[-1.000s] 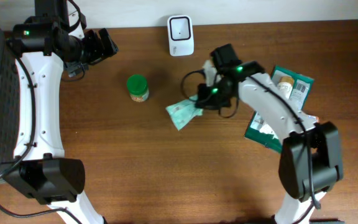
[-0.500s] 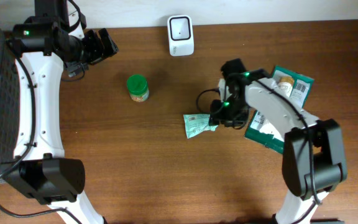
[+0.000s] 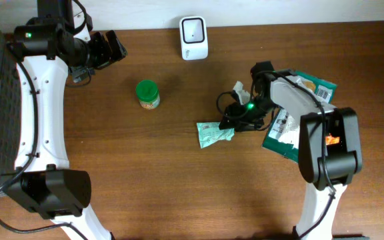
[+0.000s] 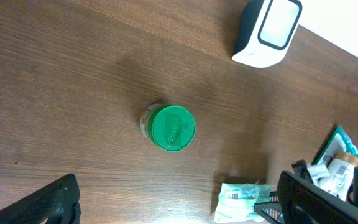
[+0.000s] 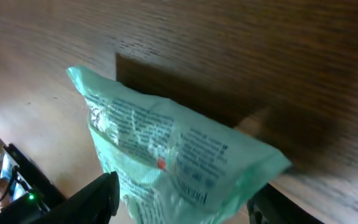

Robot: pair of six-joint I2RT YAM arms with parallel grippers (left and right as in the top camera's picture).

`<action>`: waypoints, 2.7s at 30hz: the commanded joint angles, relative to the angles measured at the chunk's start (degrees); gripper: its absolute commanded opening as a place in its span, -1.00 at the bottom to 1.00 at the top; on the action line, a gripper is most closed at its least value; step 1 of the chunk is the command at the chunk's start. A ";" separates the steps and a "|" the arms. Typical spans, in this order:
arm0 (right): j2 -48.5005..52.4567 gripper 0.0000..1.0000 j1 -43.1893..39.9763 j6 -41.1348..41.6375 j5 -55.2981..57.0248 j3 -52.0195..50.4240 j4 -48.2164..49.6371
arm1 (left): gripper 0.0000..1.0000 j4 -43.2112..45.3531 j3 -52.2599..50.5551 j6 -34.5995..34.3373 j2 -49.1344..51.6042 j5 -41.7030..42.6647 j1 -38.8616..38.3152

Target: Scan the item barcode

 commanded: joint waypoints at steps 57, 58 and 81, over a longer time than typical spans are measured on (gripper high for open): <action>-25.49 -0.92 14.03 4.26 51.93 11.04 18.71 | 0.98 -0.11 0.55 0.50 -0.87 -0.35 0.09; -24.20 -0.92 14.58 2.91 53.48 11.04 20.22 | 0.98 -0.11 0.55 0.50 -0.87 -0.35 0.09; 15.98 -0.92 14.38 -53.86 48.28 11.04 104.24 | 0.98 -0.11 0.55 0.50 -0.87 -0.35 0.09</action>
